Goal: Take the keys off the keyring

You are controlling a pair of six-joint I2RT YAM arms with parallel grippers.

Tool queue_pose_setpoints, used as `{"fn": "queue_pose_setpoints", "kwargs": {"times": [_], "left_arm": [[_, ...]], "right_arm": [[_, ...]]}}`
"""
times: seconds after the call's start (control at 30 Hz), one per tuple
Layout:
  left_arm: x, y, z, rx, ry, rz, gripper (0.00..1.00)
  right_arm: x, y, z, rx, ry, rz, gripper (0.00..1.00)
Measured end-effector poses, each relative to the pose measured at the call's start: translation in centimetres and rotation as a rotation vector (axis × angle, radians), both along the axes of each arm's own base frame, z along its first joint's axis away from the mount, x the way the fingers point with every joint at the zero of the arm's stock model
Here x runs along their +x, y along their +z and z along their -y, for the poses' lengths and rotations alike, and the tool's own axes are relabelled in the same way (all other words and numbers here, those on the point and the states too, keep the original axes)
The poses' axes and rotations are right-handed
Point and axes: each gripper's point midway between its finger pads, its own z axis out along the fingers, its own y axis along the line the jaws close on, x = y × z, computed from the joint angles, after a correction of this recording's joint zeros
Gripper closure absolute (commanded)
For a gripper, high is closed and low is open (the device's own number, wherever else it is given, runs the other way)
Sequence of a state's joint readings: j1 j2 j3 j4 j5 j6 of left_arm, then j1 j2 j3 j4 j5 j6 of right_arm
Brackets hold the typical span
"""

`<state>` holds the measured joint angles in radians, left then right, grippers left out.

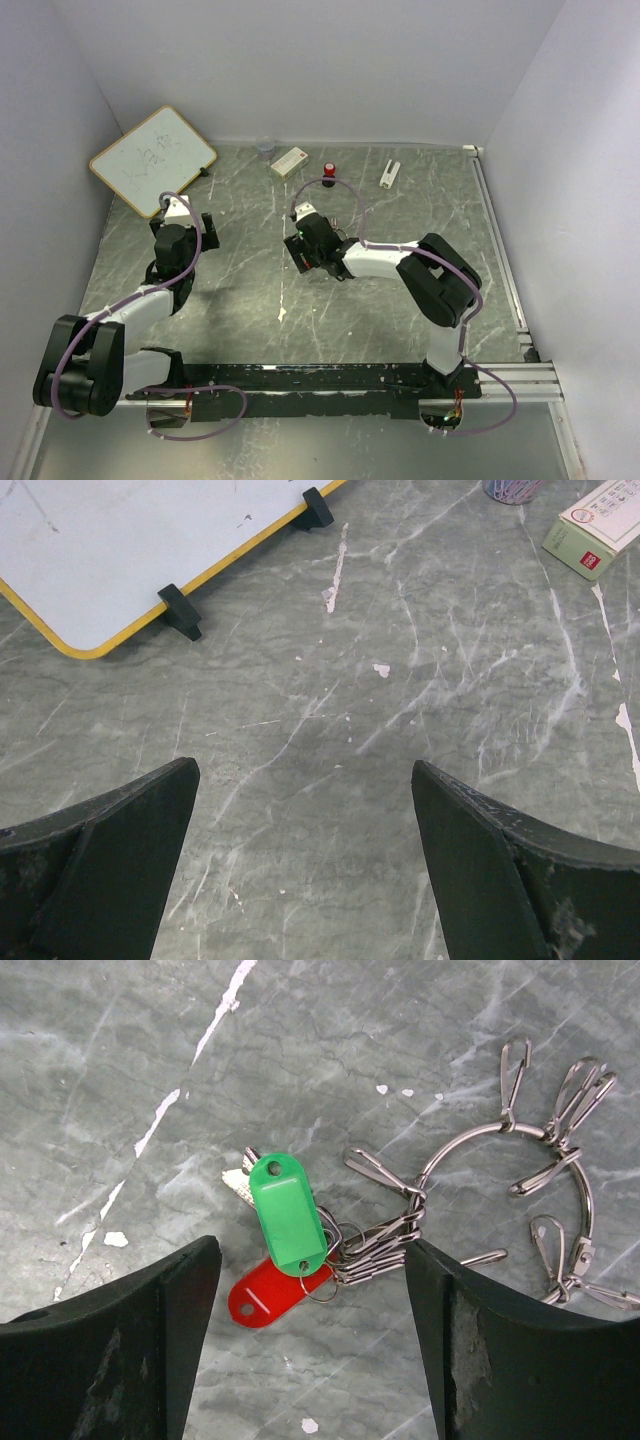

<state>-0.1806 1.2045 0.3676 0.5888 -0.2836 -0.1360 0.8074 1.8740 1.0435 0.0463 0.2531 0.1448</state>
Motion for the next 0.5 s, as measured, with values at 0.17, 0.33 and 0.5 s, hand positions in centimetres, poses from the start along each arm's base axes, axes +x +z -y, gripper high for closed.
{"fn": "queue_pose_setpoints", "kwargs": {"times": [0.17, 0.33, 0.5], "left_arm": [[0.06, 0.13, 0.01, -0.001, 0.000, 0.006, 0.01], [0.07, 0.15, 0.01, -0.001, 0.000, 0.006, 0.01], [0.07, 0.16, 0.01, -0.001, 0.000, 0.007, 0.01]], "right_arm": [[-0.01, -0.20, 0.03, -0.004, 0.000, -0.002, 0.54], [0.08, -0.45, 0.03, -0.006, -0.005, -0.001, 0.85], [0.68, 0.04, -0.37, 0.007, -0.019, 0.016, 1.00]]}}
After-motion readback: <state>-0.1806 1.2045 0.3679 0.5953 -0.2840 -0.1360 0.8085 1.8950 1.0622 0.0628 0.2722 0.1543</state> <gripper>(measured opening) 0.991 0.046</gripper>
